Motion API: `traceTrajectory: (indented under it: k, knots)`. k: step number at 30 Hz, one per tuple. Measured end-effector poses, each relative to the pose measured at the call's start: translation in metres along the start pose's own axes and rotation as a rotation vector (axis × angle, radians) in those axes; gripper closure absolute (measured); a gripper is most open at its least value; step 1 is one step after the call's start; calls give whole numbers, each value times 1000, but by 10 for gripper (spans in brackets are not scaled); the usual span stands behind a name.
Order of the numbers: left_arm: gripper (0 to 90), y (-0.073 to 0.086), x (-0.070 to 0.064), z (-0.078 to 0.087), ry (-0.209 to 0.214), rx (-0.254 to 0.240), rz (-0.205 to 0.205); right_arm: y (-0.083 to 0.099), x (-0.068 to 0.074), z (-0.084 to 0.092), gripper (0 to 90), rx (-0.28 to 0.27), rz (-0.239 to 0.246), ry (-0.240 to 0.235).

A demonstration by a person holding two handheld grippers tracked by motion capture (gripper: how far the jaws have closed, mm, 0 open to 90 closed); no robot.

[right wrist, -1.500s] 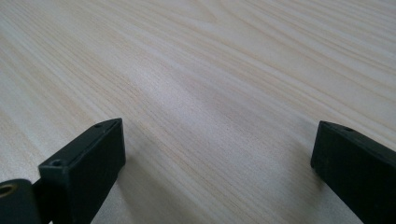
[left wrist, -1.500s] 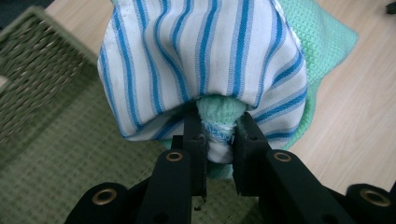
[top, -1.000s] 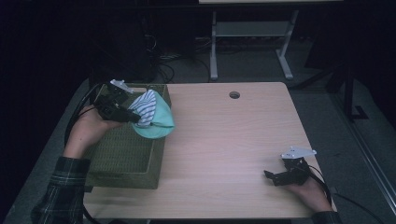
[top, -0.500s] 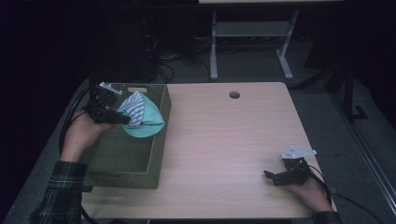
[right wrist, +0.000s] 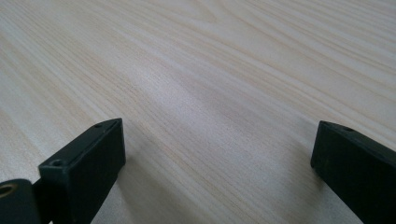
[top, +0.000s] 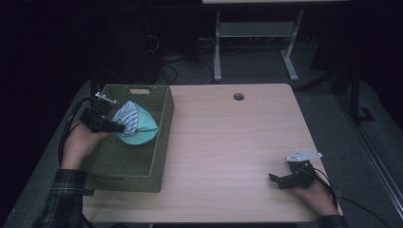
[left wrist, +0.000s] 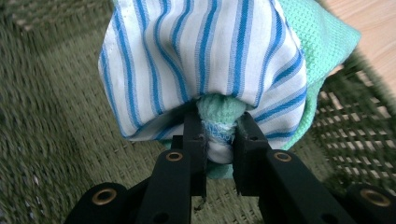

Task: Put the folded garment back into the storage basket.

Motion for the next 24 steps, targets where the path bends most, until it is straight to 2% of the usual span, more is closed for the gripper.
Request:
traceTrajectory:
  k: [7, 13, 16, 24]
  knots:
    - [774, 18, 9, -16, -14, 26, 28, 0, 0, 0, 28, -2, 3, 1]
    - [773, 31, 11, -29, -5, 37, 55, 0, 0, 0, 28, -3, 4, 1]
    - [773, 37, 13, -34, -10, 56, 54, 0, 0, 0, 28, -3, 5, 0]
    - [772, 50, 15, -48, -3, 66, 72, 0, 0, 0, 28, -2, 4, 0]
Point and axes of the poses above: each handheld gripper's, and its own axes: z roughly backward along the jaws, y roughly out of its underside, x roughly to its left, the point moved 6 cm from there along -z, roughly forward along the jaws, and after that the axes turned 13 degrees about -x, right-handed, at the moved point
